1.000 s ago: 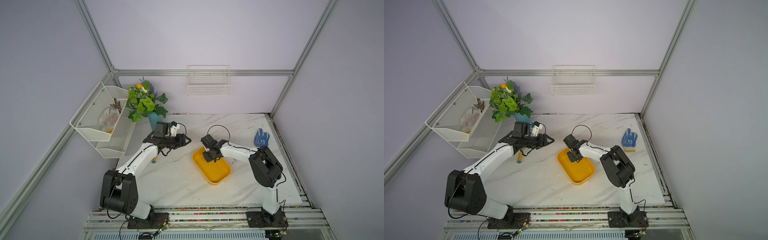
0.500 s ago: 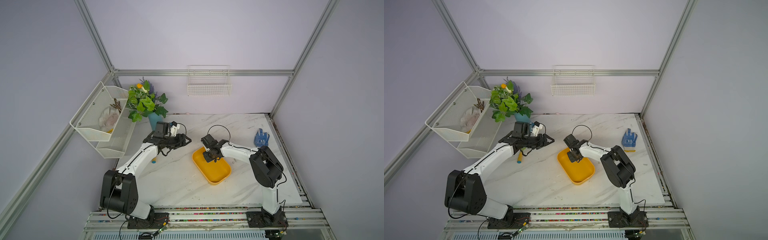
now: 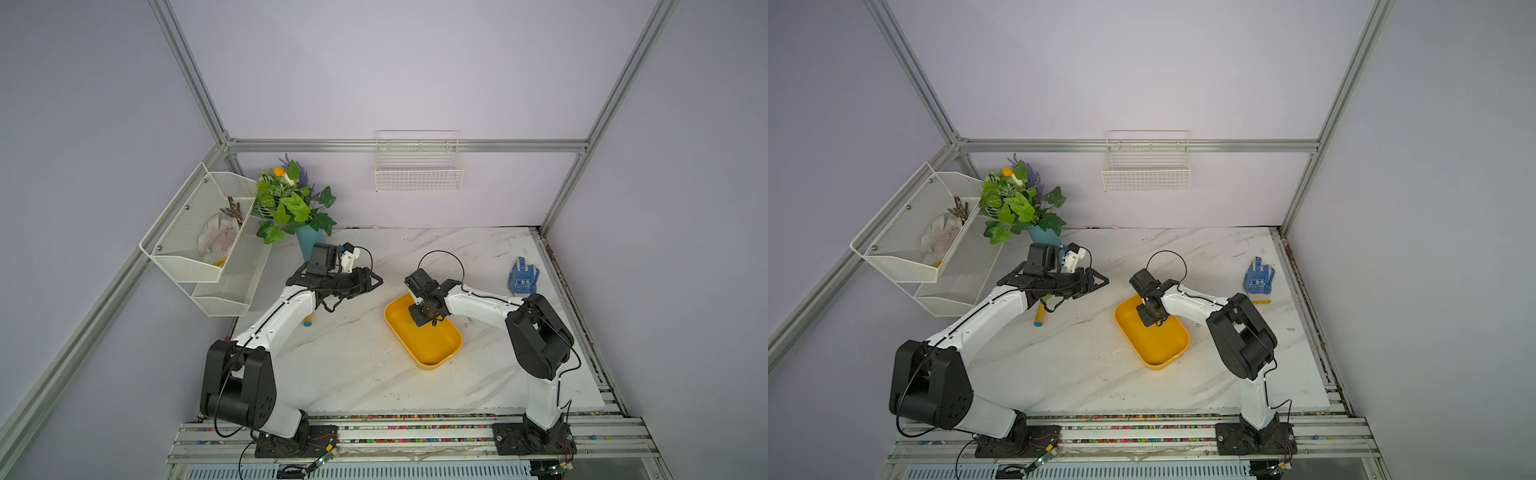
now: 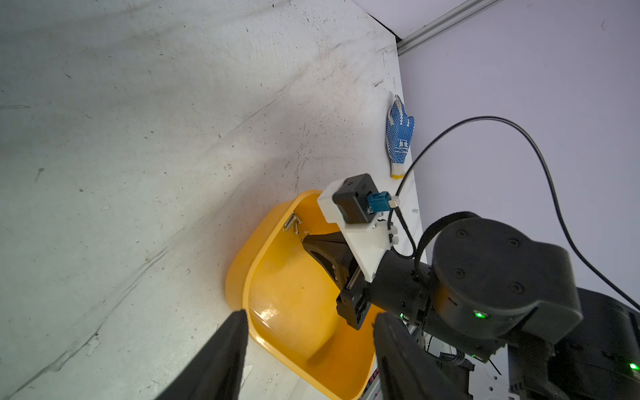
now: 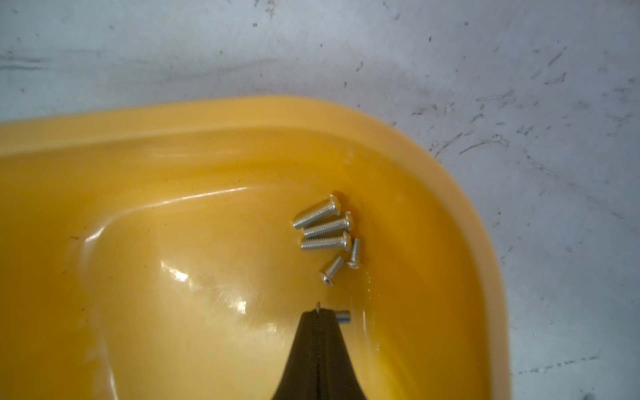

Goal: Take out the screws from the storage box
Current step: Pick up the screw from the storage box, then place the screw at the center of the board.

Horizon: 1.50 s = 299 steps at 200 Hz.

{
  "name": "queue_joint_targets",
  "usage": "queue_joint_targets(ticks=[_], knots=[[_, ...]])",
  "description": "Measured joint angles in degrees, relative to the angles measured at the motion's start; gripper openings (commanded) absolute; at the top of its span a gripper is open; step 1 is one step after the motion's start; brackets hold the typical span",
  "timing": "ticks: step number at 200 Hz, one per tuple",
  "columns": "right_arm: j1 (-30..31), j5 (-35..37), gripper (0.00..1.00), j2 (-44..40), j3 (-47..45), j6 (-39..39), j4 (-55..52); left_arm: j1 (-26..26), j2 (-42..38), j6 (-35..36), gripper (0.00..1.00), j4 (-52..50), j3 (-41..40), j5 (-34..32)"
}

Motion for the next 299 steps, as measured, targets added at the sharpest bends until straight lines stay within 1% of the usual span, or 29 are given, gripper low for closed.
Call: queue_joint_targets(ticks=[40,113,181,227,252,299], knots=[[0.00,-1.14,0.00,-2.91,-0.11,0.22,-0.13,0.00,-0.02,-0.04,0.62,0.00,0.00,0.00],[-0.02,-3.91,0.00,-5.09,-1.38,1.53,-0.55,0.00,-0.02,-0.24,0.62,0.02,0.00,0.52],[-1.70,-5.62,0.00,-15.89,-3.37,4.09,-3.06,0.00,-0.02,-1.07,0.62,0.35,0.00,1.20],[-4.37,-5.01,0.00,-22.80,-6.14,5.97,-4.74,0.00,0.00,-1.77,0.62,0.94,0.00,1.97],[-7.13,-4.85,0.00,-25.59,-8.52,6.69,-5.22,0.00,0.00,-2.01,0.62,1.11,0.00,2.16],[-12.52,-4.72,0.00,-26.27,-13.05,7.52,-5.62,0.00,0.00,-2.03,0.62,1.77,0.00,2.36]])
